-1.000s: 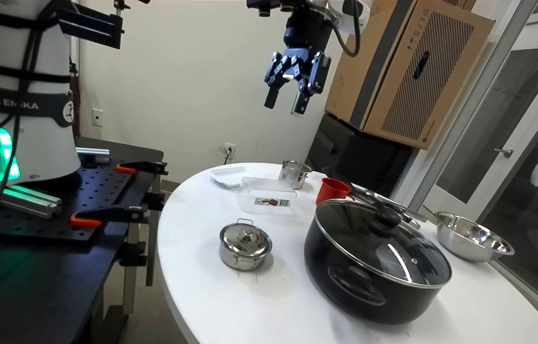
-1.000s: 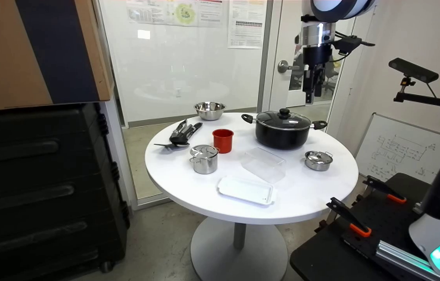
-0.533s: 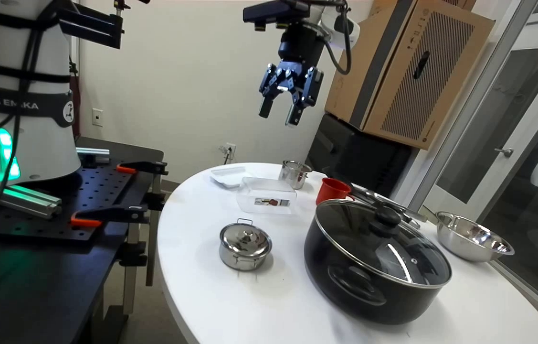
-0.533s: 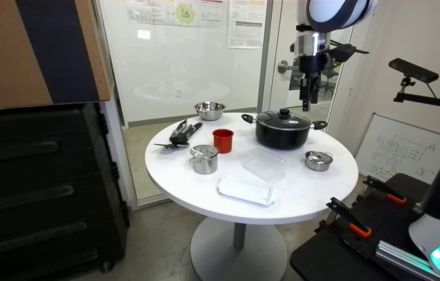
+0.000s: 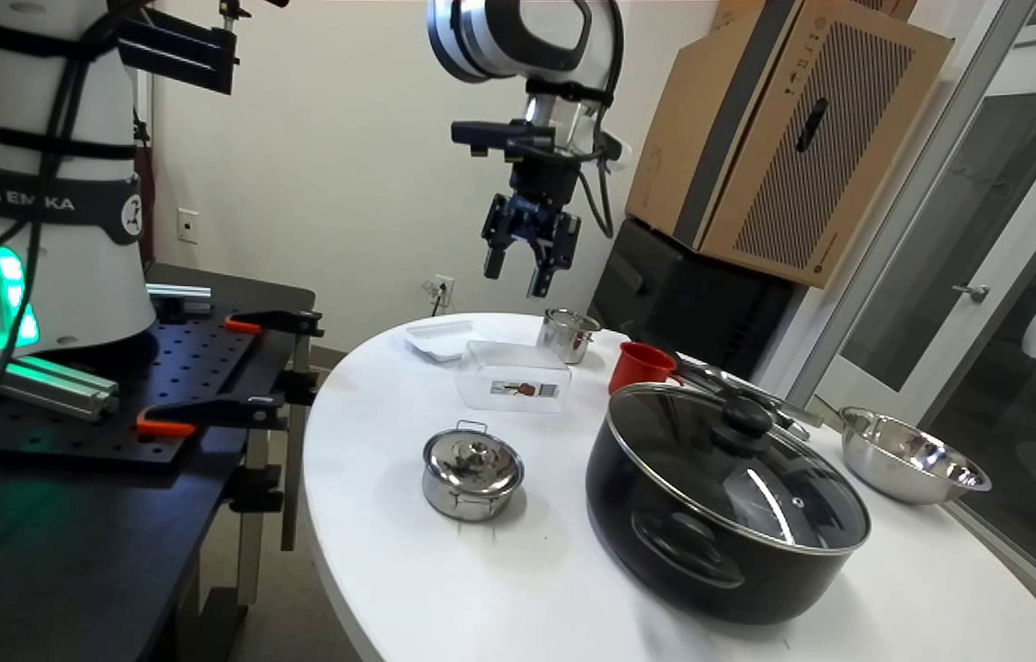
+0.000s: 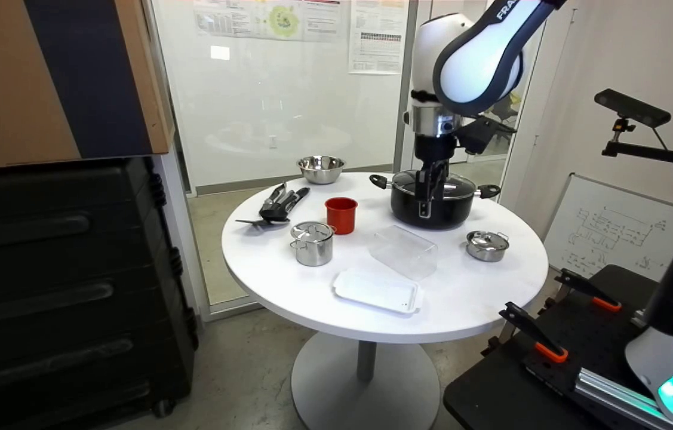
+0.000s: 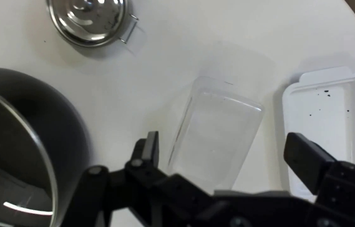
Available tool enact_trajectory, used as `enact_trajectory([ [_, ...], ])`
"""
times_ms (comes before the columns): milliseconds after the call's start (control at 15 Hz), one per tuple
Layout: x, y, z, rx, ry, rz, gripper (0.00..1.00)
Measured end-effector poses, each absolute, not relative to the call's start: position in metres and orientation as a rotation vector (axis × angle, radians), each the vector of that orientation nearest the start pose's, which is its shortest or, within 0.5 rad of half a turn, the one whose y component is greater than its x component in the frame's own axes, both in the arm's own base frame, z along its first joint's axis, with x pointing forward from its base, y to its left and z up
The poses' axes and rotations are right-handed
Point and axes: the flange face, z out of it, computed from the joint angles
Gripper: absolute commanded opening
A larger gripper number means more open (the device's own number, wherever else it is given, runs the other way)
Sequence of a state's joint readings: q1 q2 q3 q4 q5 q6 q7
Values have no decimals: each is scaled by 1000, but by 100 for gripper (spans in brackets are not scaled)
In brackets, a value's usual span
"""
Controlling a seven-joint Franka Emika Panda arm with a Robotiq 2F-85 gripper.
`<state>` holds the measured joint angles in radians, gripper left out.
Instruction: Put the plastic cover on the tray.
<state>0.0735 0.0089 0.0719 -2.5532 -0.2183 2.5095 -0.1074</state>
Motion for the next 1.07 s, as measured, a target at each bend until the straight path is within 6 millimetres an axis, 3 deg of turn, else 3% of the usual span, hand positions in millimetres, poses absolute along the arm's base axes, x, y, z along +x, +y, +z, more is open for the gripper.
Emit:
enact_trajectory([
  [200, 448, 84, 224, -3194, -633, 116, 100],
  [400, 460, 87, 200, -3201, -555, 150, 100],
  [1067, 492, 81, 179, -3229, -407, 153, 100],
])
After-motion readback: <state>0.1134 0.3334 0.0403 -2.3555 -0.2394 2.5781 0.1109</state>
